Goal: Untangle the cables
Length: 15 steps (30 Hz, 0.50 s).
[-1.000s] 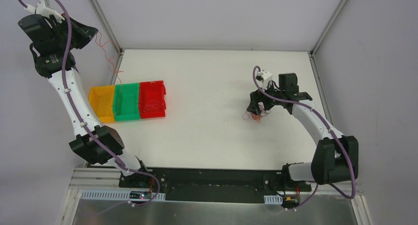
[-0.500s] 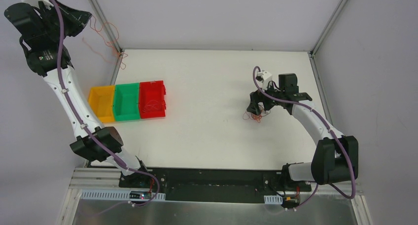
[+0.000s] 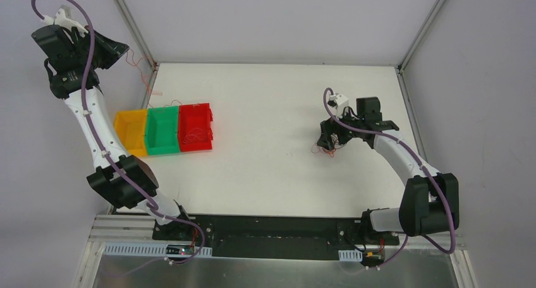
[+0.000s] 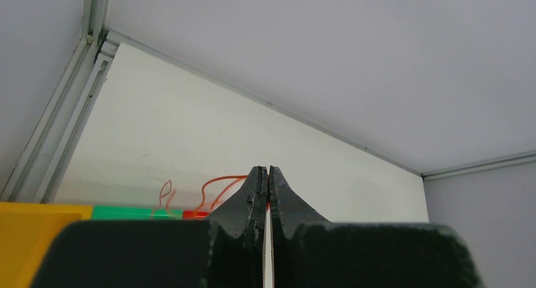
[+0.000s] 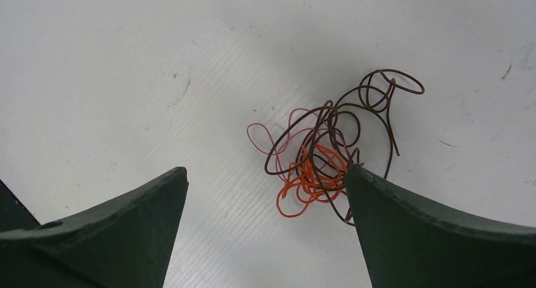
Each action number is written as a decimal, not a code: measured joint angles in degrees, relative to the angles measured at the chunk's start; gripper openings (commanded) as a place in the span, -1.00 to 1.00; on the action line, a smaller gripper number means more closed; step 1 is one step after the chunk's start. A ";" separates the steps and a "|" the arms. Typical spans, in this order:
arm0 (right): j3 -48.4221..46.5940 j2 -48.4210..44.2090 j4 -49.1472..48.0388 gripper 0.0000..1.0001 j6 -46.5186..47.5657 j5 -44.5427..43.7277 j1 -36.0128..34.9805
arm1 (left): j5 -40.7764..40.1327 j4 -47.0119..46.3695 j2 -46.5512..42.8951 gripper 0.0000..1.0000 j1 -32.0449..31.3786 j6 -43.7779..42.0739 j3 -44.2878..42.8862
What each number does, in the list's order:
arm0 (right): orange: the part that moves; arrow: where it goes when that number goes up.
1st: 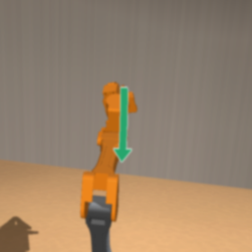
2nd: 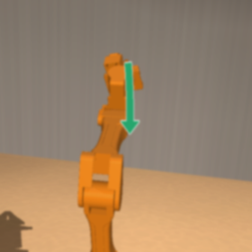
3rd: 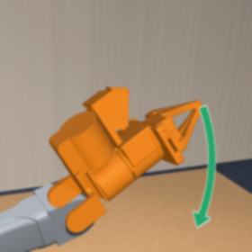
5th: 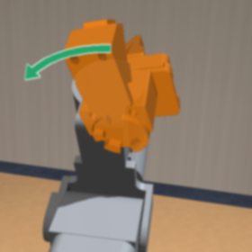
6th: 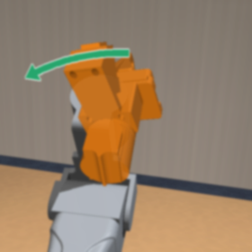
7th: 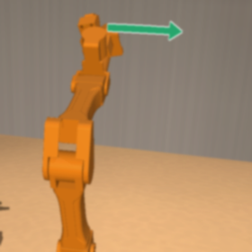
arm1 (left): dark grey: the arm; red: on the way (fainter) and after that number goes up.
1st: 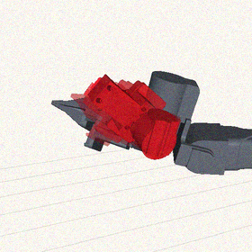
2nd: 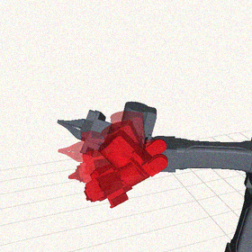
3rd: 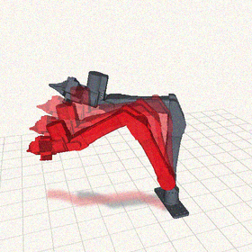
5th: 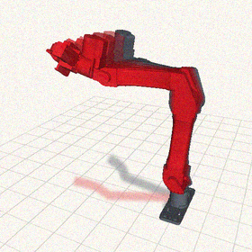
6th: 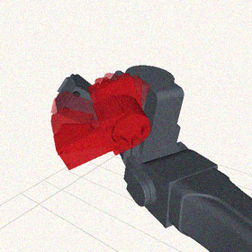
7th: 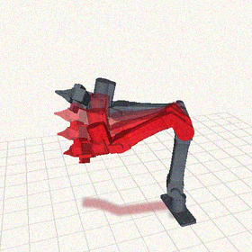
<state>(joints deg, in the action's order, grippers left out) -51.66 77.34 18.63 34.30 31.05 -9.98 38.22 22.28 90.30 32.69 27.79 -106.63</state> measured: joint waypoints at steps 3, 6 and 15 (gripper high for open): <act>0.00 0.00 -0.02 0.99 0.00 -0.17 0.00 | -0.33 0.28 -0.20 -1.00 0.15 -0.63 0.68; 0.00 0.00 -0.04 0.99 0.00 -0.20 0.00 | -0.31 0.37 -0.66 -1.00 0.44 -0.72 0.46; 0.00 0.00 -0.04 0.99 -0.13 -0.17 0.00 | -0.92 0.42 -1.73 -1.00 0.44 -0.13 -8.44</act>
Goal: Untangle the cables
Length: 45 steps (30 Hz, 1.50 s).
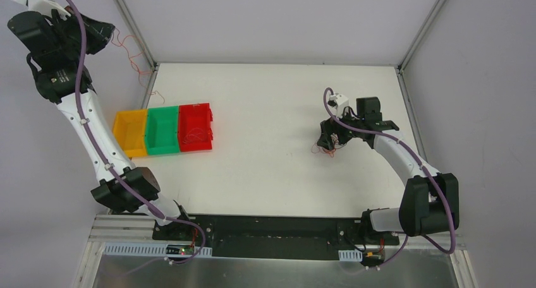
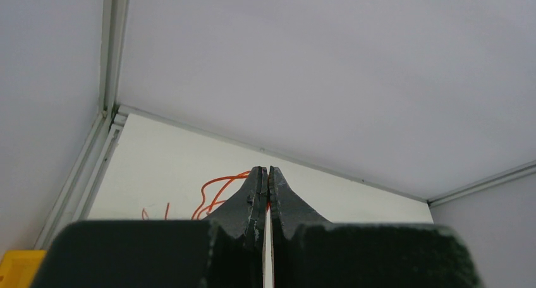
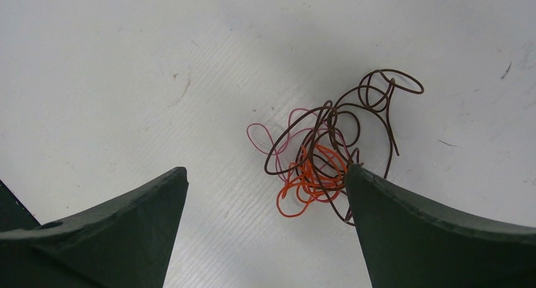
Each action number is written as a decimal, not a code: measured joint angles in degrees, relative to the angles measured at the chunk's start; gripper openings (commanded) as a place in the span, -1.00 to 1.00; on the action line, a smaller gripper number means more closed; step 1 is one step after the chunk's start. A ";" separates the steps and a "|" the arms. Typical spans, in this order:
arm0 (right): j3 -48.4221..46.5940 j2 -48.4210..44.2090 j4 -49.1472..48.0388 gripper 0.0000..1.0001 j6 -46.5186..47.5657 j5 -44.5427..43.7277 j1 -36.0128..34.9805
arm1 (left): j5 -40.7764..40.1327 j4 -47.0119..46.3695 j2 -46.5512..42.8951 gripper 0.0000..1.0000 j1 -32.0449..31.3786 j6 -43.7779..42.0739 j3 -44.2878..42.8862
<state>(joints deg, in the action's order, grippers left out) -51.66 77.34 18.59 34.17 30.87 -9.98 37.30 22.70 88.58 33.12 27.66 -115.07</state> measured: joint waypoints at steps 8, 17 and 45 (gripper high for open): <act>0.00 -0.02 0.02 0.99 -0.04 0.00 0.00 | -2.56 -0.50 -1.01 -1.00 0.00 0.17 -6.91; 0.52 -0.11 -0.31 0.99 -0.04 0.00 0.00 | -3.37 -1.03 -1.99 -1.00 0.52 -0.07 -6.27; 1.86 -0.15 -0.63 0.99 0.07 -0.04 0.04 | -1.22 -1.25 -8.09 -1.00 0.74 -7.80 22.36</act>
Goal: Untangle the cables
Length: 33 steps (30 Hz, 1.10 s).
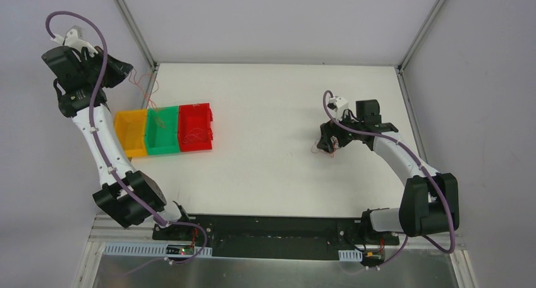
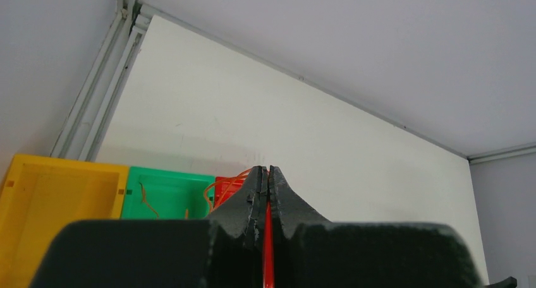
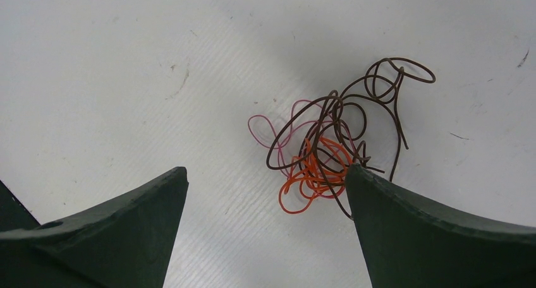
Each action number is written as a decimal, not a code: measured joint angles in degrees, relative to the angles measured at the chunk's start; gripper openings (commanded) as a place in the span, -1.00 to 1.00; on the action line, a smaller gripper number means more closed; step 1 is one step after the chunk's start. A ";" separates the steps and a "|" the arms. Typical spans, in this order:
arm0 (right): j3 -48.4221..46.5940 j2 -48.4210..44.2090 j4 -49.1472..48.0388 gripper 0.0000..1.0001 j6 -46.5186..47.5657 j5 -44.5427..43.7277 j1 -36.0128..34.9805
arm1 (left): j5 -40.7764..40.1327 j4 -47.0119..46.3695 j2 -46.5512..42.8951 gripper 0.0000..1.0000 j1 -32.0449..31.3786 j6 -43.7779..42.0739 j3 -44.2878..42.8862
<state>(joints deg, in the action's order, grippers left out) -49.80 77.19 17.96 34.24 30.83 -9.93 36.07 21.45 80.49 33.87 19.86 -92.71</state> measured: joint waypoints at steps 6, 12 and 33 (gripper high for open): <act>0.02 0.00 -0.22 0.99 0.00 0.00 0.00 | 0.39 -0.24 2.75 -1.00 -0.02 -3.04 5.79; 0.90 0.00 -0.61 0.99 -0.02 0.00 0.00 | -7.52 -0.22 8.13 -1.00 -2.14 -7.85 11.08; 1.14 0.15 -0.28 0.99 -0.11 -0.11 0.00 | -25.40 -3.10 15.06 0.07 -12.07 -25.11 23.78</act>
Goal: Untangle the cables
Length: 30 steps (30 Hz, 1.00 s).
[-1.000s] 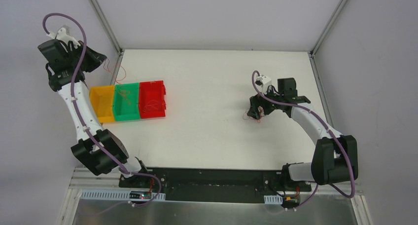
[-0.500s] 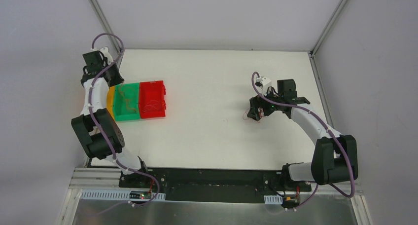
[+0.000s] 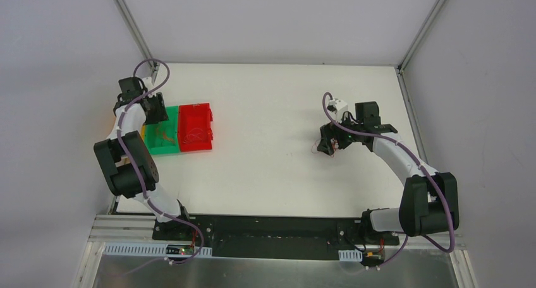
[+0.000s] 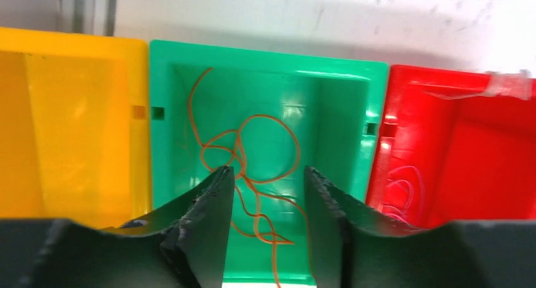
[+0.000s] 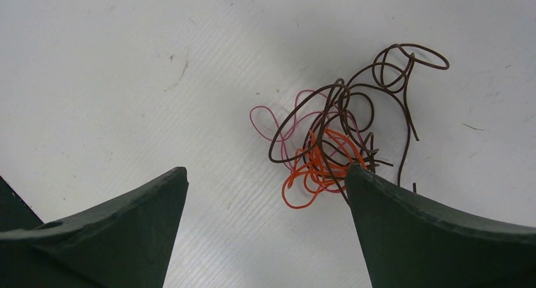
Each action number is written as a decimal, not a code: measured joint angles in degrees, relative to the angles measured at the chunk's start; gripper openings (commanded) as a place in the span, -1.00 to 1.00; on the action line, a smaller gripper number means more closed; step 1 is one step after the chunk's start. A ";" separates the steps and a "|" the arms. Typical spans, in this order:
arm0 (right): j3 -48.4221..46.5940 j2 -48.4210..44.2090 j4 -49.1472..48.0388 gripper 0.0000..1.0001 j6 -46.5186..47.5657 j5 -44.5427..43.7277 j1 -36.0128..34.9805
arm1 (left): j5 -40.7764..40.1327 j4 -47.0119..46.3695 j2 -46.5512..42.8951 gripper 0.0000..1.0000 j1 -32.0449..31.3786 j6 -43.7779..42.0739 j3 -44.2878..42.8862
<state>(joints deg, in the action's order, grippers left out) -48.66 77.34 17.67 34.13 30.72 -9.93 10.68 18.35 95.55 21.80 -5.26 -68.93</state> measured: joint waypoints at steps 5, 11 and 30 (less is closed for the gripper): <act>0.00 0.00 1.73 0.99 0.13 0.13 0.00 | 4.52 3.10 -2.14 0.21 0.00 -0.02 -2.99; -0.61 0.46 5.25 0.96 -0.59 0.02 0.00 | 11.89 7.74 -5.73 0.61 -2.05 -1.68 -9.31; -17.05 25.57 11.45 -0.99 -4.02 -12.96 0.26 | 27.36 11.52 3.37 0.00 -35.23 8.81 -11.93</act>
<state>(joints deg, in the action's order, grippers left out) -65.71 102.91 29.12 30.11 17.76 -9.67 38.04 29.87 98.91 -13.43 3.55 -80.86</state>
